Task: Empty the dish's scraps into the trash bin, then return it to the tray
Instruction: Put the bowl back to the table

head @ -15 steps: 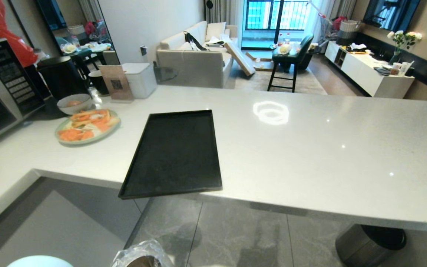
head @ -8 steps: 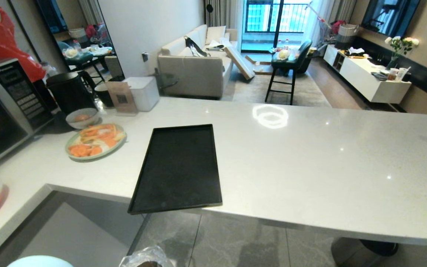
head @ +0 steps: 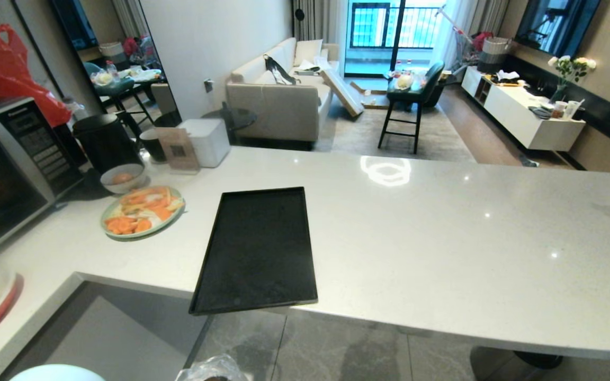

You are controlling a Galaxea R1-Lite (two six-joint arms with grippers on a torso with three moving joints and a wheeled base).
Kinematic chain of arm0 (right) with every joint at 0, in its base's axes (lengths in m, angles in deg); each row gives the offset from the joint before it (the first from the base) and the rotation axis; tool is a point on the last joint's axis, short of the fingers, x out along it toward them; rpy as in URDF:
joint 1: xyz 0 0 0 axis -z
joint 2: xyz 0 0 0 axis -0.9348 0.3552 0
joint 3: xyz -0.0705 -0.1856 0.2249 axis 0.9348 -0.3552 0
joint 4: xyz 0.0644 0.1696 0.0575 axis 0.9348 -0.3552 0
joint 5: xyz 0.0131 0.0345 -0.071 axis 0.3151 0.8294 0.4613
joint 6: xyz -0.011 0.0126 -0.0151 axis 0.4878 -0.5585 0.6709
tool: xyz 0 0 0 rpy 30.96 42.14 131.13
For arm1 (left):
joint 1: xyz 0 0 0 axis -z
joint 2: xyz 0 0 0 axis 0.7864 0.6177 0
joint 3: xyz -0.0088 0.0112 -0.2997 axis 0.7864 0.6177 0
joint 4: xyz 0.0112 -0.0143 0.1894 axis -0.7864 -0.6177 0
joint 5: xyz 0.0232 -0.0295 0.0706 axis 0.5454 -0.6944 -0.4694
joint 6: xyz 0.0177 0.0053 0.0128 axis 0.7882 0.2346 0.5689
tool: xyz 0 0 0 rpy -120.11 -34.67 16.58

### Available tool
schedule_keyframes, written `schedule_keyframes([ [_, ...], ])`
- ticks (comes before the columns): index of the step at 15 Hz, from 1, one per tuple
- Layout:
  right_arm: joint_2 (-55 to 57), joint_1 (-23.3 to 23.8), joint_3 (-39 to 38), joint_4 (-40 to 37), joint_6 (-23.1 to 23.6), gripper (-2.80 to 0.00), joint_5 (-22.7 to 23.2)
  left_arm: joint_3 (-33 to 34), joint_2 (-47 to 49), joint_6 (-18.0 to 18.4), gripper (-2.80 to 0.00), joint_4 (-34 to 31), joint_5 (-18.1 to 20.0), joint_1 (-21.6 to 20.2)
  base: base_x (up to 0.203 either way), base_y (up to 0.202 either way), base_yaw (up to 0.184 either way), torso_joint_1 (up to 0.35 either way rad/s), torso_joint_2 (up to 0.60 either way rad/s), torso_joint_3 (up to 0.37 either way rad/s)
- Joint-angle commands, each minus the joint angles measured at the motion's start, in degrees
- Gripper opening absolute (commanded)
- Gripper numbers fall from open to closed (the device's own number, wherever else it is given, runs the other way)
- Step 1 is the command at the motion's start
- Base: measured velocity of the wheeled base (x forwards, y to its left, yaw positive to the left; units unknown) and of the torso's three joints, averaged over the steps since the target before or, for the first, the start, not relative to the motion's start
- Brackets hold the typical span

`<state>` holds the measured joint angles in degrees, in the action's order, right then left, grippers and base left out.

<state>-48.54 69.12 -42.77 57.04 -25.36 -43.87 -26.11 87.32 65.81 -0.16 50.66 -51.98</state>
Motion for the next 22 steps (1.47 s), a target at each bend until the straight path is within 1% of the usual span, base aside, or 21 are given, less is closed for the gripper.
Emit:
schedule_keyframes([
  [1, 0.0, 0.0, 0.0, 0.0, 0.0, -2.8, -0.1, 0.0, 0.0, 0.0, -2.8, 0.0, 0.0, 0.0, 0.0, 0.0, 0.0, 0.0, 0.0, 0.0],
  [12, 0.0, 0.0, 0.0, 0.0, 0.0, -2.8, -0.1, 0.0, 0.0, -0.2, -2.8, 0.0, 0.0, 0.0, 0.0, 0.0, 0.0, 0.0, 0.0, 0.0],
  [14, 0.0, 0.0, 0.0, 0.0, 0.0, -2.8, -0.1, -0.5, 0.0, 0.1, -2.8, -1.2, 0.3, 0.0, 0.0, 0.0, 0.0, 0.0, 0.0, 0.0],
  [15, 0.0, 0.0, 0.1, 0.0, -0.1, -2.8, -0.1, -2.2, 0.4, 0.4, -2.8, -2.9, 0.4, 0.0, 0.0, 0.0, 0.0, 0.0, 0.0, 0.0],
  [17, 0.0, 0.0, 0.0, 0.0, -0.1, -2.8, -0.1, -7.2, 3.3, 1.0, -2.8, -11.1, 1.7, 0.0, 0.0, 0.0, 0.0, 0.0, 0.0, 0.0],
  [18, 0.0, 0.0, 0.0, 0.0, -0.1, -2.8, -0.1, -8.9, 5.9, 1.0, -2.8, -13.4, 3.0, 0.0, 0.0, 0.0, 0.0, 0.0, 0.0, 0.0],
  [20, 0.0, 0.0, 0.0, 0.0, -0.1, -2.8, -0.1, -10.8, 12.5, 1.2, -2.8, -14.7, 5.2, 0.7, 0.0, 0.0, 0.0, 0.0, 0.0, 0.0],
  [22, 0.0, 0.0, 0.0, 0.0, -0.1, -2.8, -0.1, -13.0, 21.1, 1.7, -2.8, -15.1, 6.1, 2.4, 0.0, 0.0, 0.0, 0.0, 0.0, 0.0],
])
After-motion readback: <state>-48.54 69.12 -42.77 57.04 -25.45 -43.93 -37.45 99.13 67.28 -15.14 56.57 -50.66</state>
